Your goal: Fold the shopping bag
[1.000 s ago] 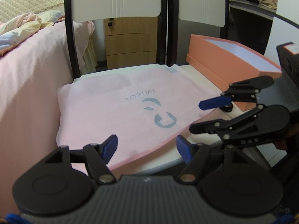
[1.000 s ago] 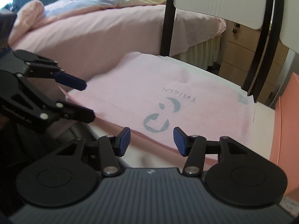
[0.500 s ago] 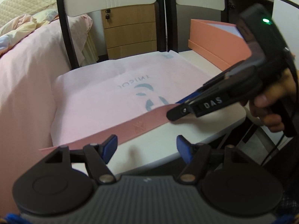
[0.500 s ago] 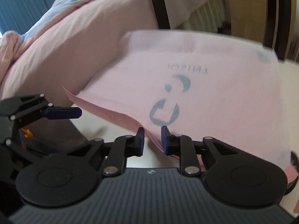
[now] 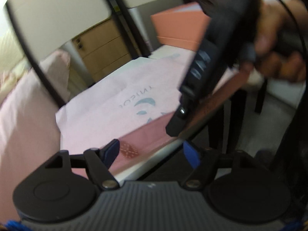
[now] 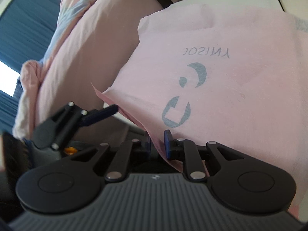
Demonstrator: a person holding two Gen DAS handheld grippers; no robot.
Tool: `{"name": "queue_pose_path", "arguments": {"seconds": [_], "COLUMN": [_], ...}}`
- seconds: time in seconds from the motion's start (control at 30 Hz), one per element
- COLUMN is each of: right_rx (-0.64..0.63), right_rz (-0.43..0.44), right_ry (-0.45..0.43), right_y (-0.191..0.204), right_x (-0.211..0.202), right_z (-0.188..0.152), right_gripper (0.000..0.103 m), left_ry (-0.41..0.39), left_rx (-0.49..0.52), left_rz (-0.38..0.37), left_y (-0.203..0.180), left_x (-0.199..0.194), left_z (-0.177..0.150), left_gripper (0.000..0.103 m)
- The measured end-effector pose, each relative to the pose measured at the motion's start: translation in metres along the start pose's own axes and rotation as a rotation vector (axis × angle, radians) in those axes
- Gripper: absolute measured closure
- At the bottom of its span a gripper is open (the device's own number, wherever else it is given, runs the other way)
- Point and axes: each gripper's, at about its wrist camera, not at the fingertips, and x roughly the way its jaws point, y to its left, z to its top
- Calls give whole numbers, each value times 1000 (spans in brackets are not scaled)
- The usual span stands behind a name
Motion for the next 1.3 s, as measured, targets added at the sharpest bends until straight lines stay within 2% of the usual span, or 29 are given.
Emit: {"name": "queue_pose_path", "arguments": {"seconds": [0.23,0.4,0.5,0.6,0.67,0.7,0.83,0.93,1.03,1.1,1.17,1.3], "right_rx": [74,59,35,-61,-152,-194,-325,-393,-432,-461,-476,-441], "right_rz": [10,-29,-68,-156,-220,-246,-299,-301,-246,-267,-283,-265], "right_ry": [5,-22,-54,-120,-169,-196,-288,-275,-251,-228,-197,-170], "right_y": [-12,-8,-7,5,16,21,29,33,40,49,53,48], "right_x": [-1,0,-1,-8,-12,-16,-33,-33,-31,-21,-13,-5], "right_z": [-3,1,7,7,3,0,-5,-8,-9,-8,-8,-6], "right_gripper": [86,84,79,60,43,42,43,52,53,55,69,80], "left_ry": [61,72,85,88,85,82,57,40,47,58,64,58], "left_rx": [142,168,174,171,167,166,134,75,39,26,11,-3], "left_rz": [21,36,34,26,26,28,44,29,24,27,23,23], "left_y": [-28,-33,-34,-33,-32,-32,-27,-18,-11,-7,-3,0], "left_x": [26,34,38,38,37,36,30,25,24,24,24,21], "left_z": [-4,-7,-8,-9,-9,-9,-8,-5,-2,-1,0,0], "left_gripper": [28,28,28,28,28,28,27,24,24,24,24,24]}}
